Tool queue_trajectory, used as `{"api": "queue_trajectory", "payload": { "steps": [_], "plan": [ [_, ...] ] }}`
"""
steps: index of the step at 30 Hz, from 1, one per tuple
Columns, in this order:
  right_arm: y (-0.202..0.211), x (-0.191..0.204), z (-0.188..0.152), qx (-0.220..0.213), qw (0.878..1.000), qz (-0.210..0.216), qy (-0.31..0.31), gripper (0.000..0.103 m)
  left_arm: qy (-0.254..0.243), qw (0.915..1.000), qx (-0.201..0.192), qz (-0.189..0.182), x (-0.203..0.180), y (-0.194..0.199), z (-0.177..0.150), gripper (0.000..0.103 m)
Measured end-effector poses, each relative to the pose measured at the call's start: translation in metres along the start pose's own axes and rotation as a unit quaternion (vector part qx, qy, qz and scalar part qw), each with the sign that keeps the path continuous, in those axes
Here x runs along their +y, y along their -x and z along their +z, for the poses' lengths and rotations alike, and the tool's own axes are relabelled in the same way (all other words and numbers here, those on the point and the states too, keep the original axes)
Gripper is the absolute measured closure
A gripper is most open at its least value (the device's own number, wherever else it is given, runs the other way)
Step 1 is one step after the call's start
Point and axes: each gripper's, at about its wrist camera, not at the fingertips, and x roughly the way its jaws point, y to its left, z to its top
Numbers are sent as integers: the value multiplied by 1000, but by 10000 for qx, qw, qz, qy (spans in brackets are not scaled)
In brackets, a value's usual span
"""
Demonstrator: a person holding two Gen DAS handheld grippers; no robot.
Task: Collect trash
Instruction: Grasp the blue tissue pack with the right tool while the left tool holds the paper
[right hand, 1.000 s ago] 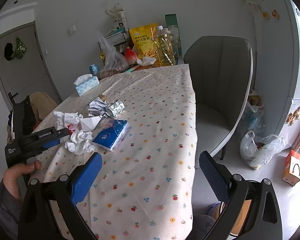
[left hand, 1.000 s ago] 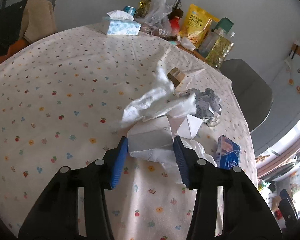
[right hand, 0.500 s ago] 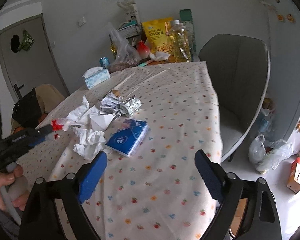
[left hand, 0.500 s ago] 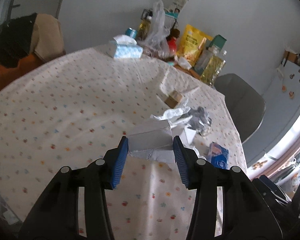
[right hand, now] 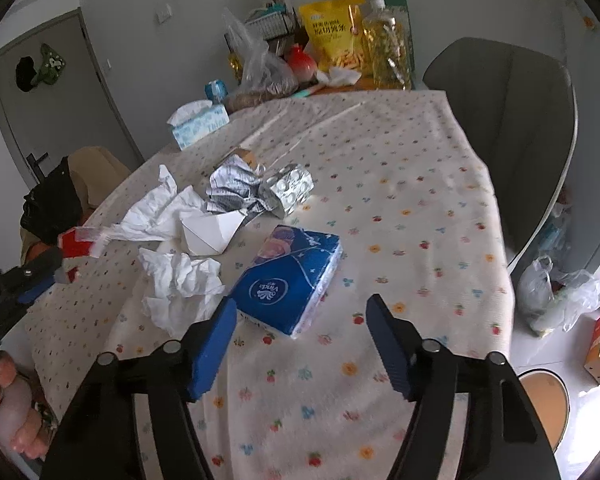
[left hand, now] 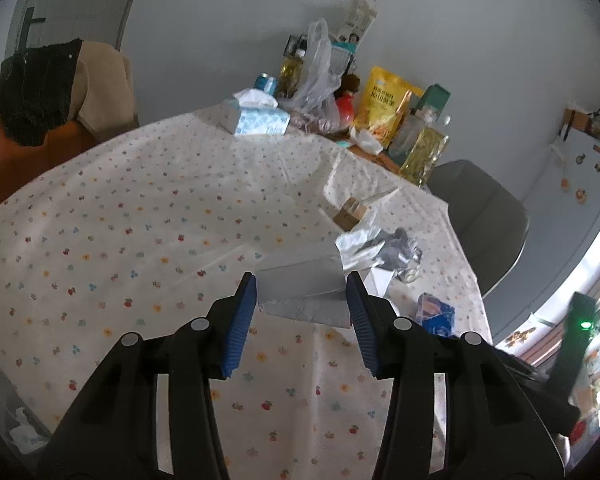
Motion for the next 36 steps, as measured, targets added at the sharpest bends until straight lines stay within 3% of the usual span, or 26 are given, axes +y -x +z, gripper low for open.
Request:
{"api": "queue_trajectory", "payload": {
  "steps": [5,12,24,36],
  "plan": [
    [-17,-3,3,353,9991,213,-111,62,14,10000,-7,-43,-3,2,3,57],
    [-13,-7,4,315,9992,237,-23,89,-118,9998,122,-122,-21,-6,-5,57],
    [47,-22,-13,-148,9998,112,34,92,-451,9984,164,-282,-63,-5,-13,57],
    [104,-57,-21,-621,9979,-155,-100,92,-872,9931,190,-757,-126,-2,-31,57]
  ]
}}
